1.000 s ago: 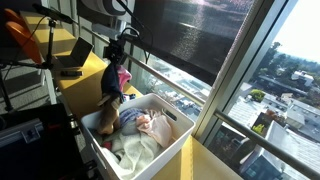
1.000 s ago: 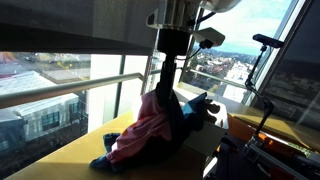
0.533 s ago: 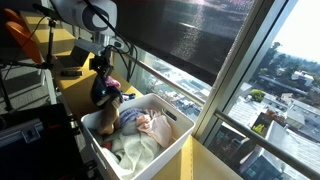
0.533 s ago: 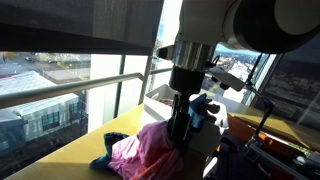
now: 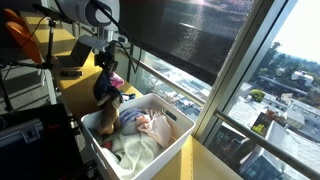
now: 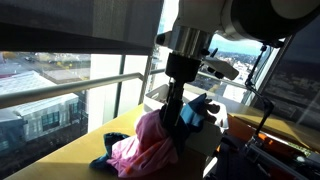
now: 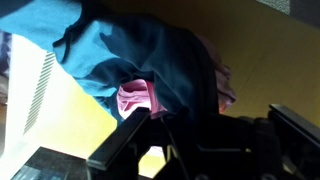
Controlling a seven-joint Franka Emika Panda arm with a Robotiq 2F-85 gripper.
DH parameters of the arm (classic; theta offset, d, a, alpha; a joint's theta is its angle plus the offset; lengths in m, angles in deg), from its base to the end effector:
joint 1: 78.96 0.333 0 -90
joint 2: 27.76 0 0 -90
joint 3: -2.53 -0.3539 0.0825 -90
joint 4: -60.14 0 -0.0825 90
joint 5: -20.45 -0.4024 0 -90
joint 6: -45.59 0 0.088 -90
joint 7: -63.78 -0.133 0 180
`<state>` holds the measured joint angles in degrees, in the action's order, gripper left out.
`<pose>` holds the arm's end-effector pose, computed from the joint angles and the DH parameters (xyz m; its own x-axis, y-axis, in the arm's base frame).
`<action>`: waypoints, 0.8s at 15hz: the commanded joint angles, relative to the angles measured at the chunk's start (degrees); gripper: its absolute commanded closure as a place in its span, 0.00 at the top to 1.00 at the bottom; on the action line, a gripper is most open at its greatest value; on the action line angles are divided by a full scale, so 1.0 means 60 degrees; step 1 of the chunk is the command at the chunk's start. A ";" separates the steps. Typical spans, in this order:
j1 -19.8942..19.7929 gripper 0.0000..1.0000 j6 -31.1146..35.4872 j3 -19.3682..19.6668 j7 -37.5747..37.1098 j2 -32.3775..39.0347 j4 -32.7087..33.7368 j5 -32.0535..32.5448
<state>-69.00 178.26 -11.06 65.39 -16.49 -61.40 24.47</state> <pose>0.5420 0.2311 0.3209 0.8860 0.4637 0.0037 0.4636 -0.8860 0.0059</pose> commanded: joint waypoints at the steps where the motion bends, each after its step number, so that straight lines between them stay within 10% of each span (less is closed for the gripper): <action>1: 0.0061 0.05 -0.0173 0.0384 -0.0099 0.0436 0.0889 0.0183; 2: 0.0058 0.27 -0.0227 0.0457 -0.0139 0.0474 0.1039 0.0171; 12: -0.1007 0.87 -0.0191 0.1468 0.0430 -0.0836 0.0213 0.0079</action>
<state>-72.83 177.81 -4.76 66.14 -17.48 -56.24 24.47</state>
